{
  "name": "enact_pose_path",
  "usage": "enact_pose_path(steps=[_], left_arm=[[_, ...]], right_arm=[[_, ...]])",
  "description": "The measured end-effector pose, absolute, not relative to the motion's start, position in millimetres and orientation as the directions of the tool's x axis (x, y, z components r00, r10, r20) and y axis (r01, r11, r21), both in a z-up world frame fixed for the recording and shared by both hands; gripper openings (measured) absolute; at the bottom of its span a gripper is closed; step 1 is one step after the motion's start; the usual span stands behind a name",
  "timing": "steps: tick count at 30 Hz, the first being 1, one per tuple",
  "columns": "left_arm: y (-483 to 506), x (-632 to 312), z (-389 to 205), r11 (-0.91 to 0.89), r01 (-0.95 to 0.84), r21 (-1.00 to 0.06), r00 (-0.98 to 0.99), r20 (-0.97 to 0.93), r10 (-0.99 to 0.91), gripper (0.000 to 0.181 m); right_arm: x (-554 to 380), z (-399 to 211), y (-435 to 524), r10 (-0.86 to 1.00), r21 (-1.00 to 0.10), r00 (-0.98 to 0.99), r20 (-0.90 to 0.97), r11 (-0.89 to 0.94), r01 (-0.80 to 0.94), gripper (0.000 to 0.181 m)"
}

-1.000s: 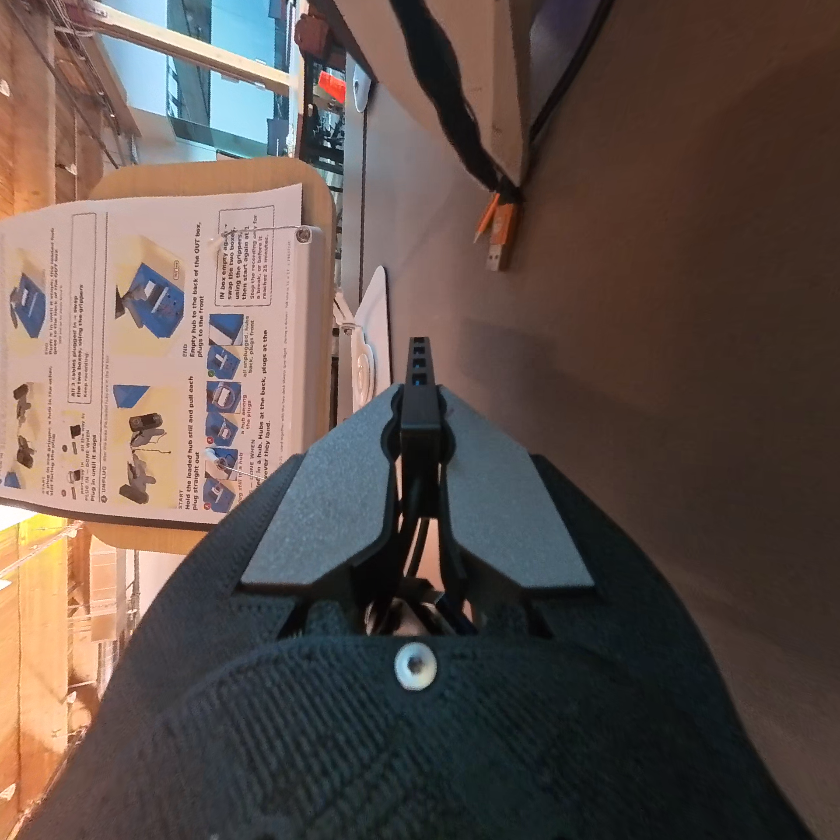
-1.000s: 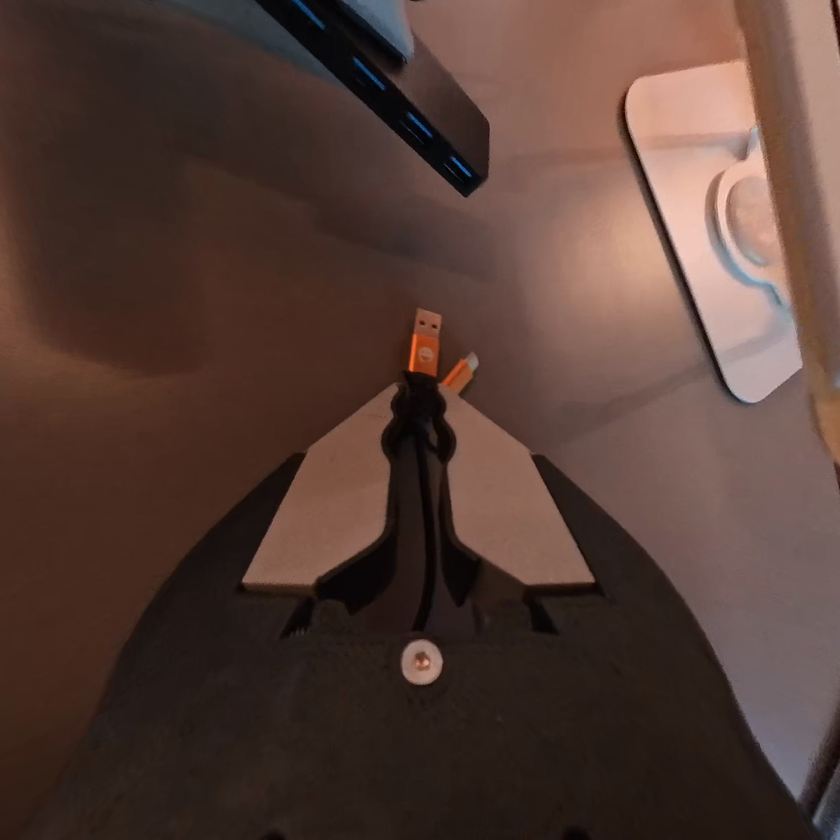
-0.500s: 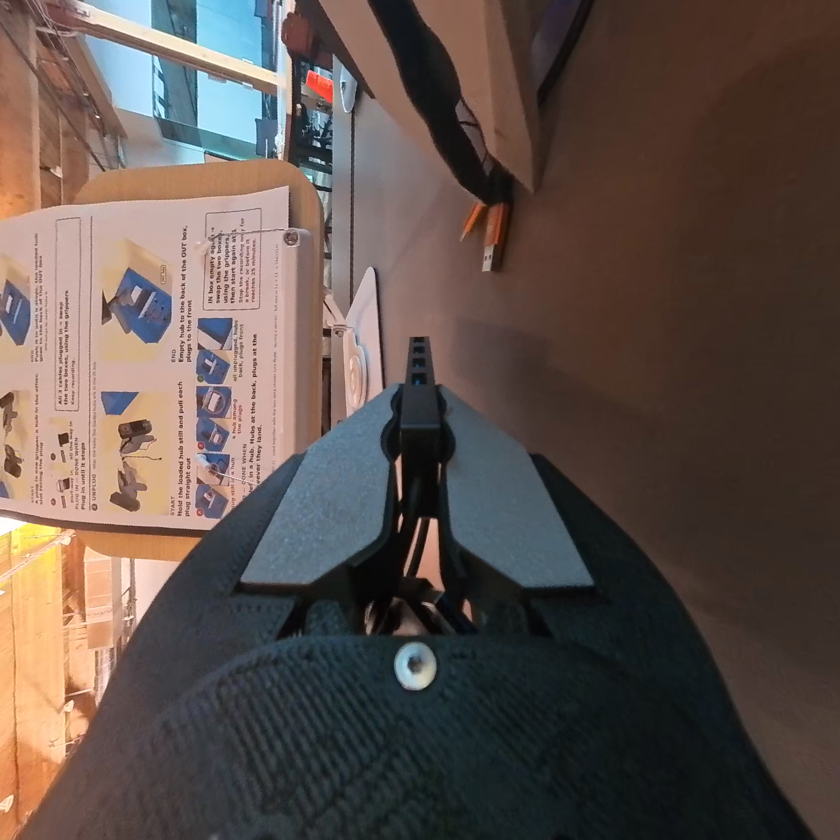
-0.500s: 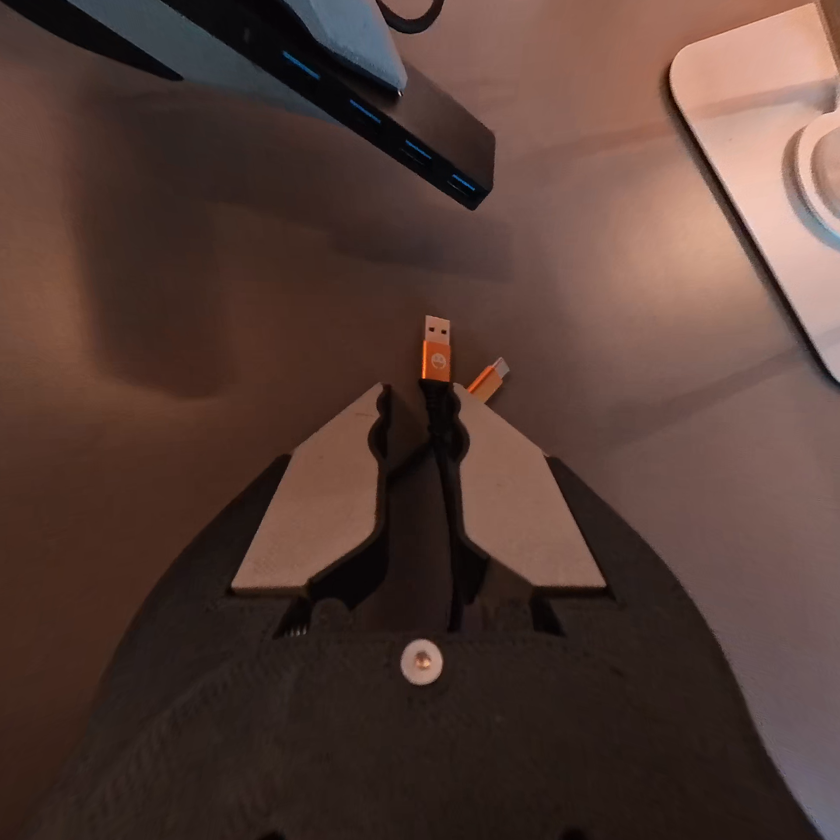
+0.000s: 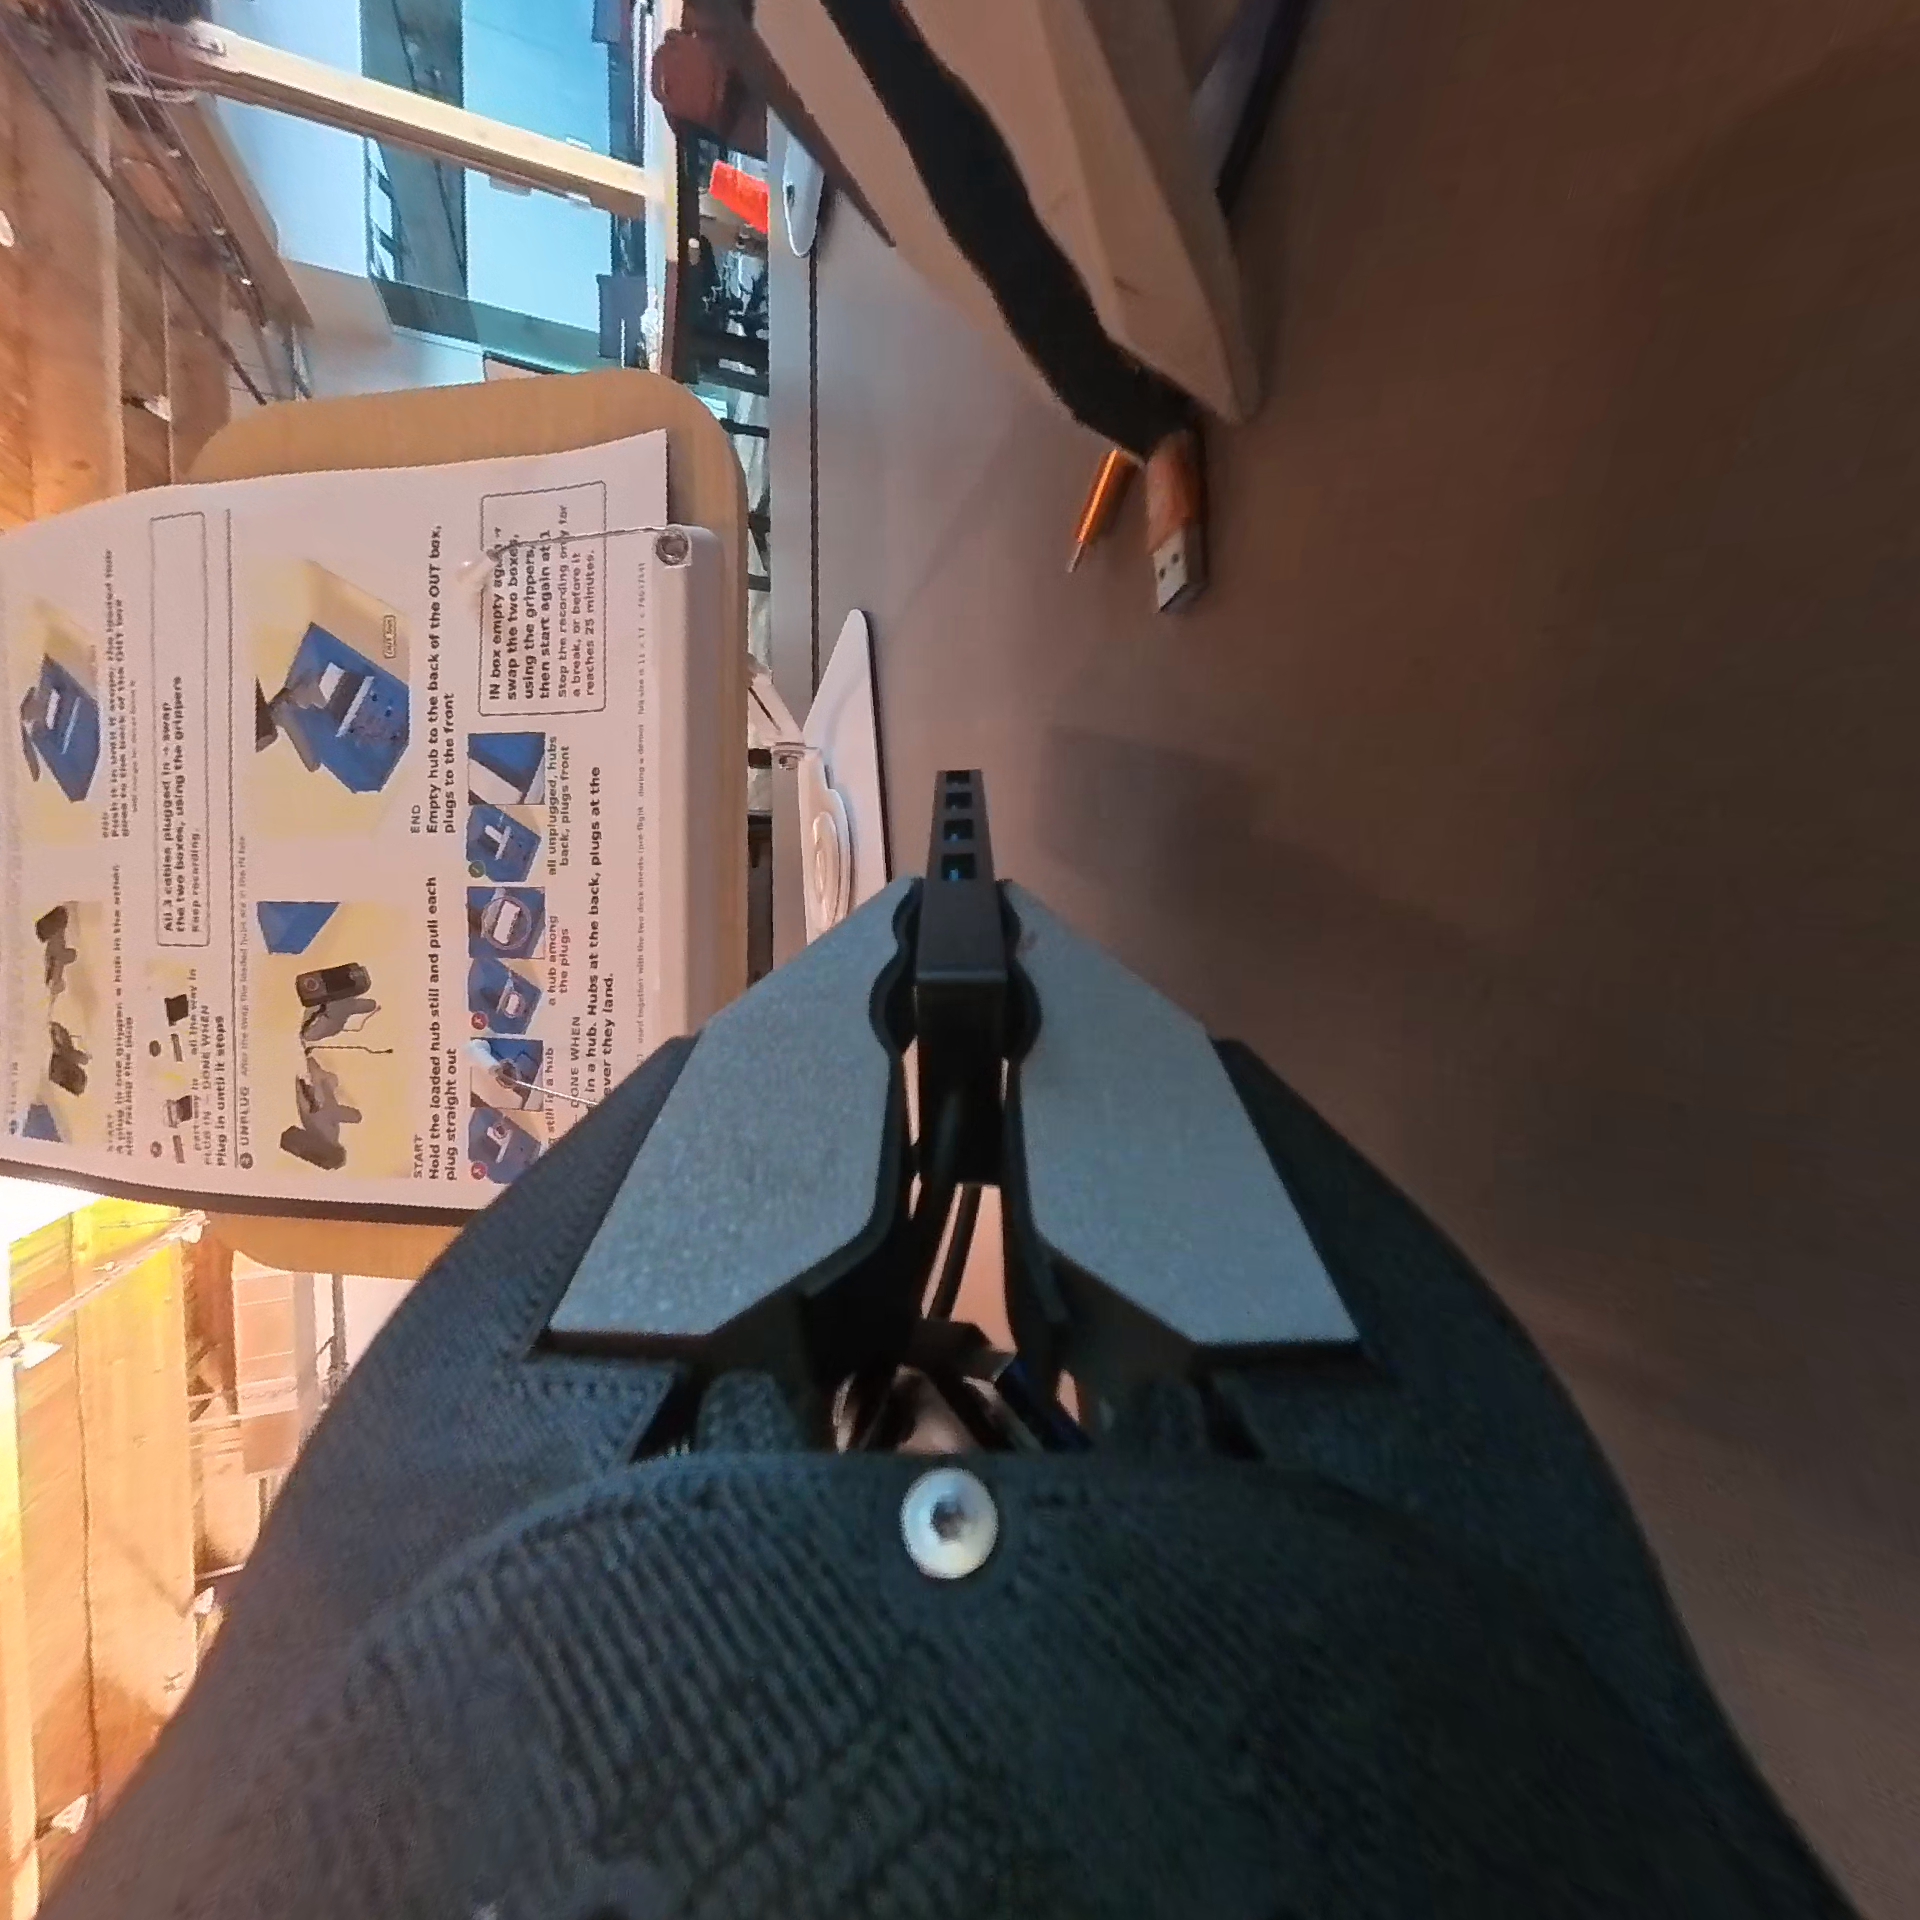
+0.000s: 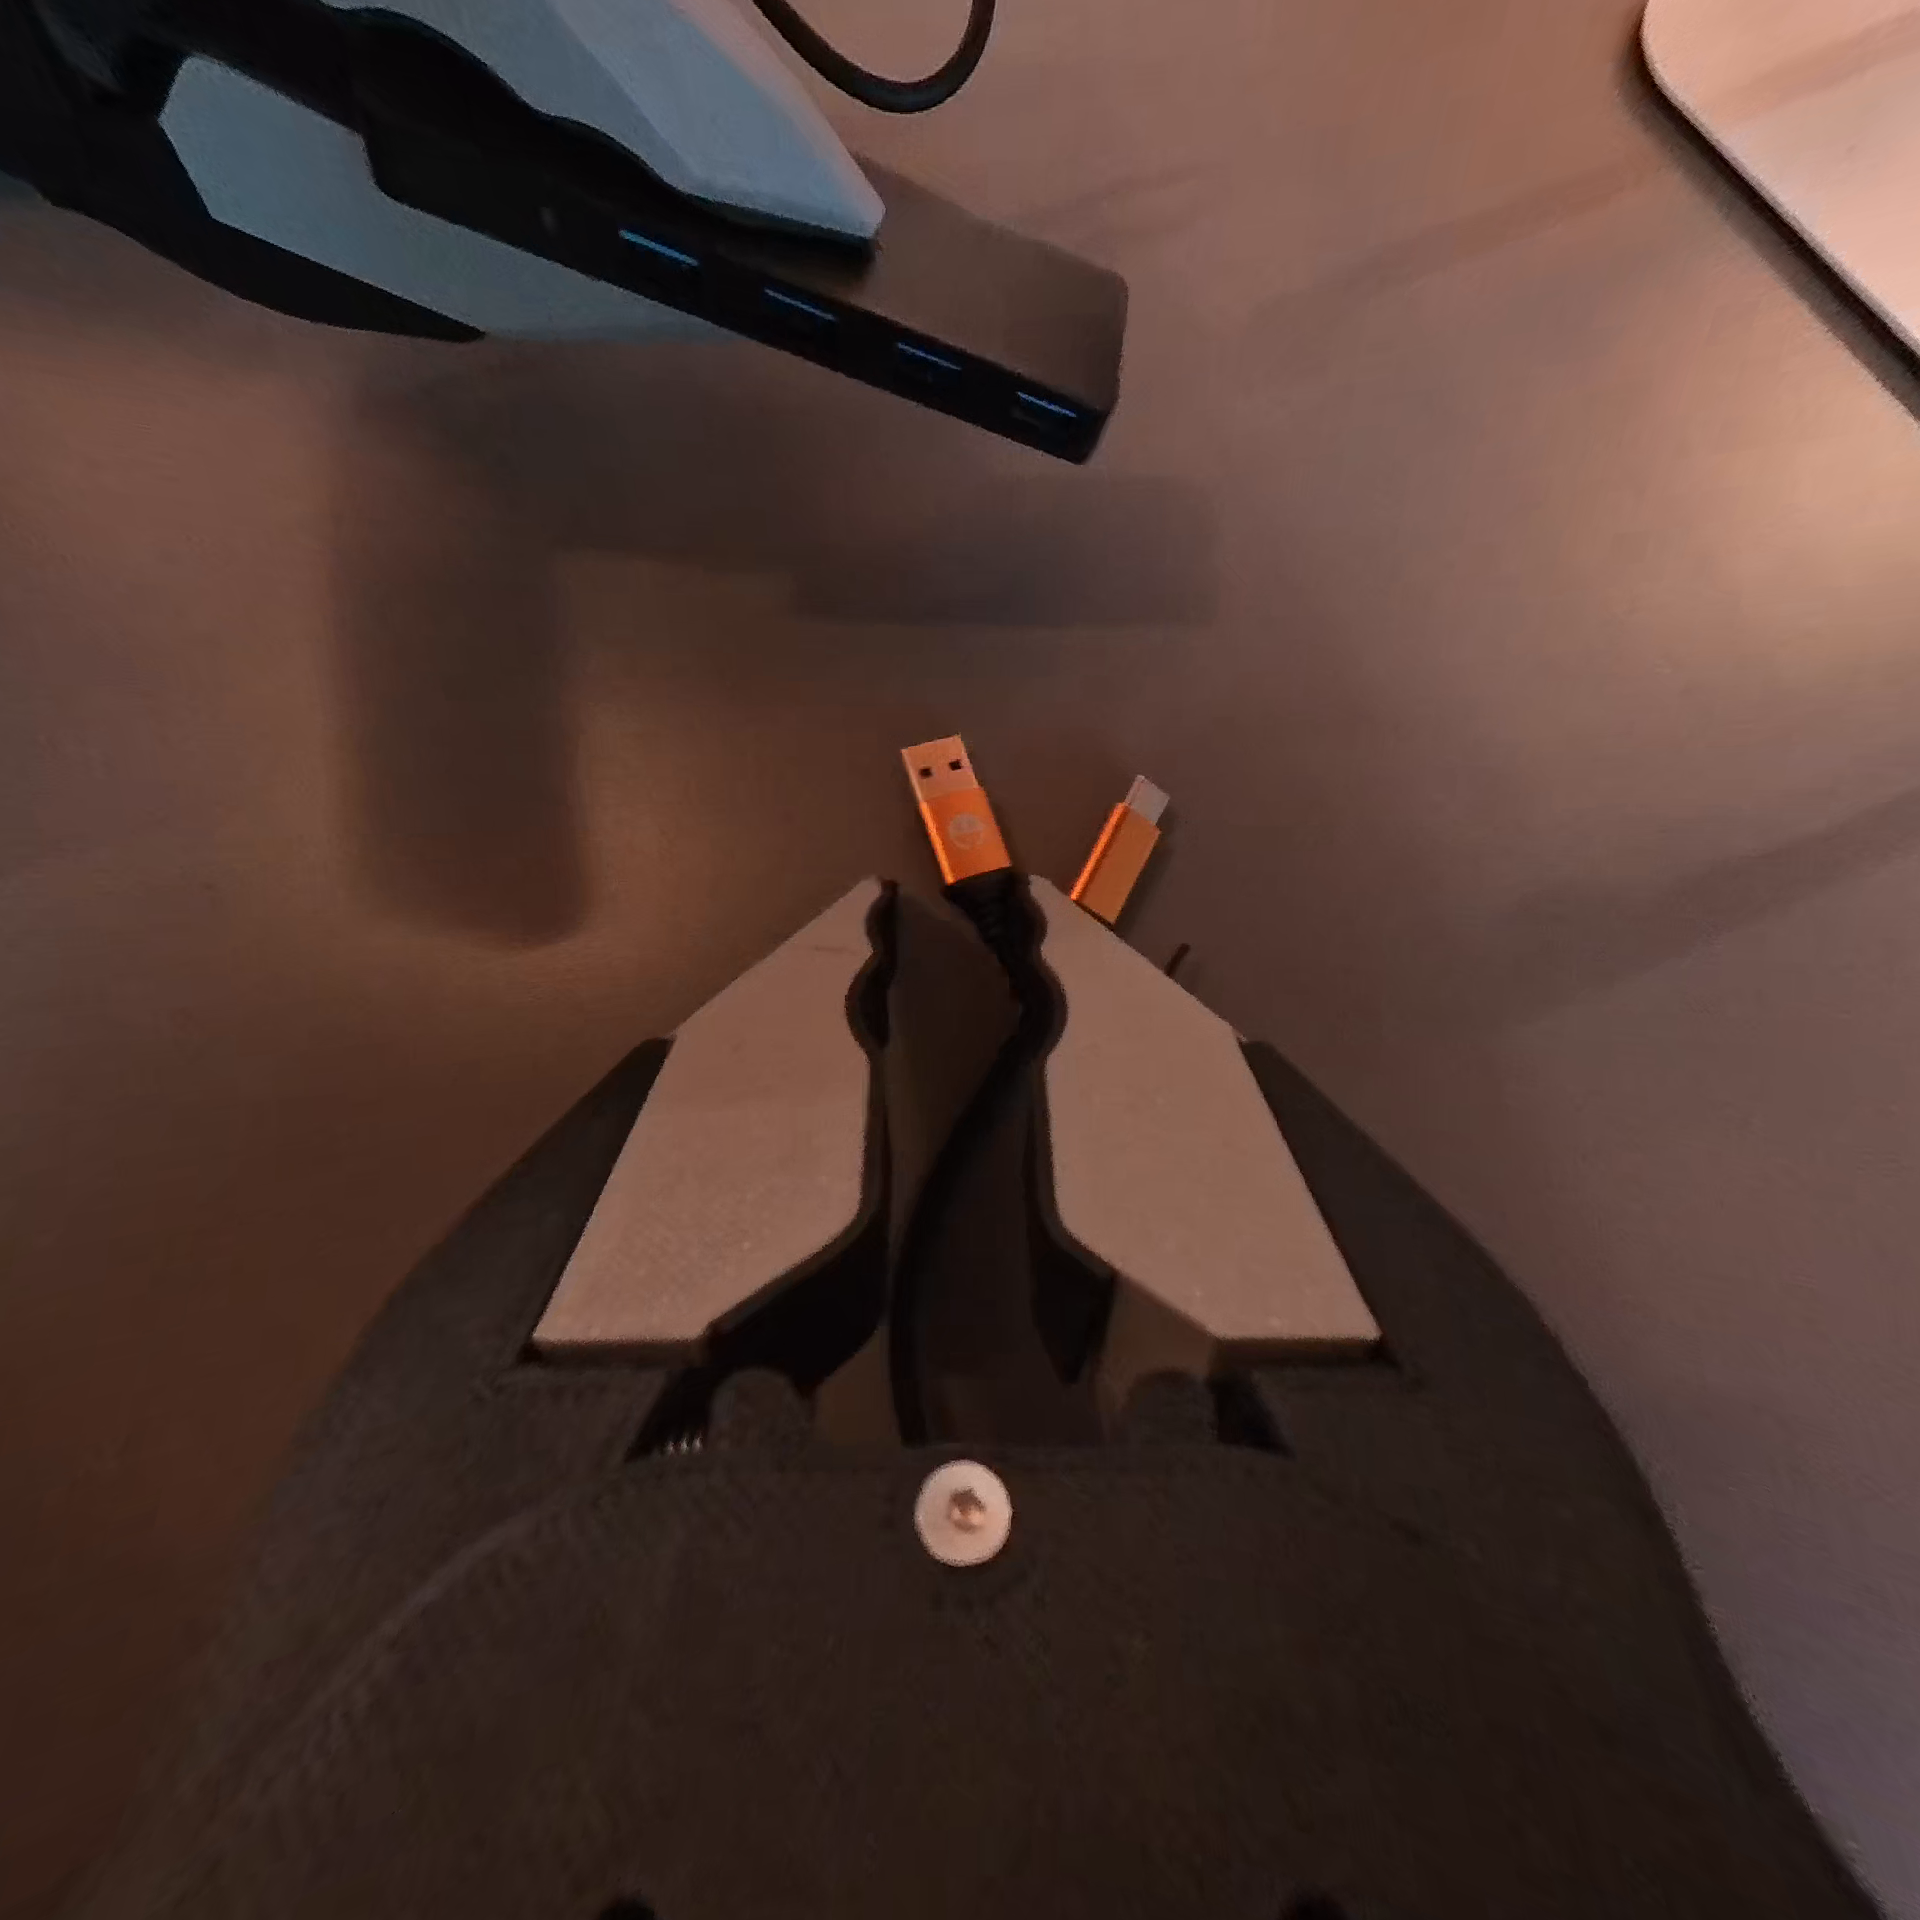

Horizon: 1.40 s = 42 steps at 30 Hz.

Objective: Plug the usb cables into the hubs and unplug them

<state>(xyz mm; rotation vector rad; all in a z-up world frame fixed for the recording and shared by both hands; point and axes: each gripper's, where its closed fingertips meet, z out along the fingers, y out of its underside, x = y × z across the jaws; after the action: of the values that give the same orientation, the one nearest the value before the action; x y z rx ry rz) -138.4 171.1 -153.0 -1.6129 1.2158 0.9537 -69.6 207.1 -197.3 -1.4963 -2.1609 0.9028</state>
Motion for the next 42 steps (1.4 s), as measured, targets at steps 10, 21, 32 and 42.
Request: enact_pose_path(steps=[10,21,32,42], left_arm=[[170.4,-136.3,-152.2,-0.13,-0.973,-0.191,0.222,-0.929,-0.297,0.009],[170.8,-135.0,-158.1,-0.133,-0.979,-0.157,0.192,-0.931,-0.311,0.009],[174.3,-139.6,-166.8,-0.168,-0.98,-0.11,0.159,-0.935,-0.318,0.009],[179.5,-150.7,-163.6,-0.224,-0.973,-0.055,0.117,-0.955,-0.274,0.009]], right_arm=[[-72.3,-197.2,209.9,0.923,-0.704,-0.371,-0.101,0.198,0.682,0.011],[-75.5,-196.0,207.2,0.909,-0.723,-0.371,-0.191,0.126,0.679,0.011],[-86.5,-189.6,203.2,0.923,-0.739,-0.38,-0.06,0.215,0.638,0.01],[-99.5,-165.2,187.6,0.93,-0.805,-0.359,-0.08,0.153,0.574,0.01]])
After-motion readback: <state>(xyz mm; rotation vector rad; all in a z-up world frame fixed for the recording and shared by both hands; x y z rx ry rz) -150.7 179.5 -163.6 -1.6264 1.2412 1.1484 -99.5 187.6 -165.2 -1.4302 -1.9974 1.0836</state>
